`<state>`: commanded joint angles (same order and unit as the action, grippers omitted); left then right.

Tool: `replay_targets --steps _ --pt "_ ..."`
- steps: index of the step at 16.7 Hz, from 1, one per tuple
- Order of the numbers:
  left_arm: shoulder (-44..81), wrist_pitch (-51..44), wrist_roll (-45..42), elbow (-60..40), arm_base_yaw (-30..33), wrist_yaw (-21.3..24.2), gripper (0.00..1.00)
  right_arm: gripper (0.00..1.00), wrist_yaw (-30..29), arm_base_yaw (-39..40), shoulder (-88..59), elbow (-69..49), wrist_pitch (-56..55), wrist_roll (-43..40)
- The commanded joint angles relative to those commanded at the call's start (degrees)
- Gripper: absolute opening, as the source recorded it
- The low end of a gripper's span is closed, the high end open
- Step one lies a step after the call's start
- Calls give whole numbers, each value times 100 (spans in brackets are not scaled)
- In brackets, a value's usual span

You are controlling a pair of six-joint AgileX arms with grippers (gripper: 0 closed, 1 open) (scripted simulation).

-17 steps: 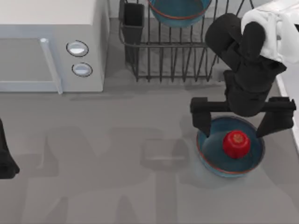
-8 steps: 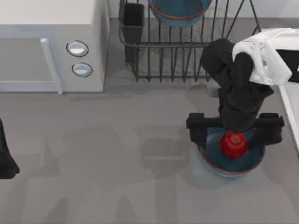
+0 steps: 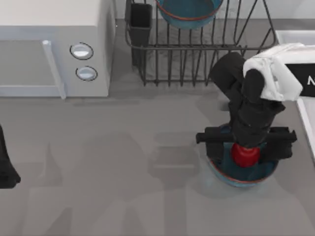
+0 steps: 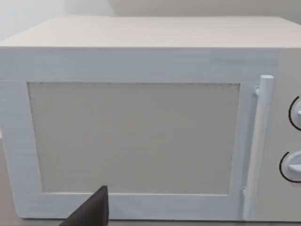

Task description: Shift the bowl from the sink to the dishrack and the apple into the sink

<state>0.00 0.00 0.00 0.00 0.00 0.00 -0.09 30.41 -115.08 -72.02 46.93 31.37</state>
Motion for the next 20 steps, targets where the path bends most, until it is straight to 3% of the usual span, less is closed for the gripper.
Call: replay_targets --steps 13,20 --pt "0 0 0 0 0 0 100 2 0 0 0 0 0 0" --pt "0 0 0 0 0 0 100 0 0 0 0 0 0 0"
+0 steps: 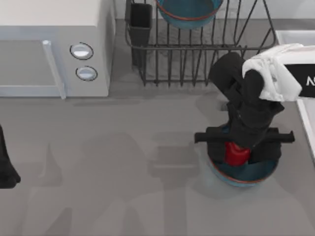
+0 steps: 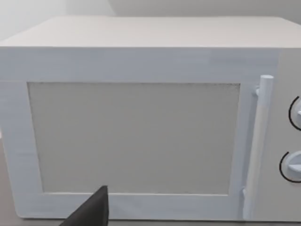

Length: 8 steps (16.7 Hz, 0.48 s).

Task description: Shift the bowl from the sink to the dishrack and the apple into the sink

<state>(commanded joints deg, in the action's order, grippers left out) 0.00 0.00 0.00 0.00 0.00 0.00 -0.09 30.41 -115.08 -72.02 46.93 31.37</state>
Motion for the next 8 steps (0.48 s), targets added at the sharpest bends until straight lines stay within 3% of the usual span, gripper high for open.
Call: replay_targets --steps 4,8 --pt "0 0 0 0 0 0 100 0 41 -24 170 -152 128 31" --pt "0 0 0 0 0 0 100 0 33 -26 386 -767 990 33"
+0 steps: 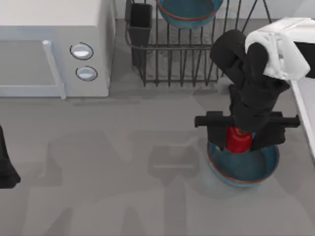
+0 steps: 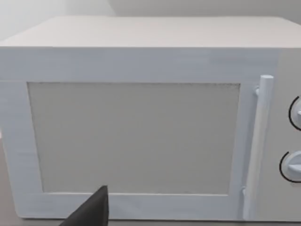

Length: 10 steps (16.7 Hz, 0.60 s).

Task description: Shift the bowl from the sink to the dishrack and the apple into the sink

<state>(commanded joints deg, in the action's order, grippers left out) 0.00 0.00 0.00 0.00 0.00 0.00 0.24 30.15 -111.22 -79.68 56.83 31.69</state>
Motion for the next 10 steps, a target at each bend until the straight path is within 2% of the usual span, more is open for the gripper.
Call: replay_targets --steps 5,10 --pt "0 0 0 0 0 0 100 0 6 -4 349 -754 1123 -36" --pt "0 0 0 0 0 0 100 0 11 3 354 -788 1167 -28"
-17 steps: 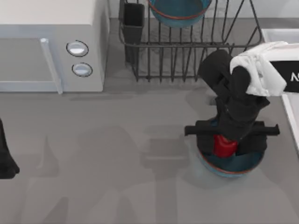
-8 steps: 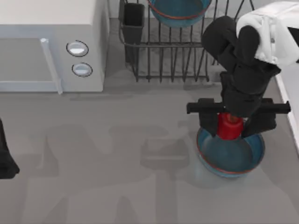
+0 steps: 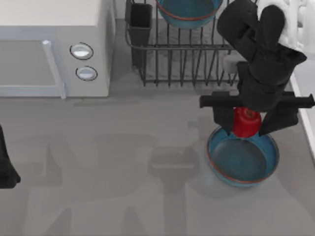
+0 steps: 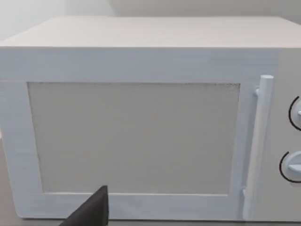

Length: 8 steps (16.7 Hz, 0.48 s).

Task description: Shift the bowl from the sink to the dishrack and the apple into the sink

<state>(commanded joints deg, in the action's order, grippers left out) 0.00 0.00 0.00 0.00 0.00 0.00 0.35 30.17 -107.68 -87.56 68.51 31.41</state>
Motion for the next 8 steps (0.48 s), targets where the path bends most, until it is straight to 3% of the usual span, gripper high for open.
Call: replay_targets --steps 4,8 --pt "0 0 0 0 0 0 100 0 103 -184 43 180 -327 -43" --pt "0 0 0 0 0 0 100 0 446 -773 202 799 -1470 -265"
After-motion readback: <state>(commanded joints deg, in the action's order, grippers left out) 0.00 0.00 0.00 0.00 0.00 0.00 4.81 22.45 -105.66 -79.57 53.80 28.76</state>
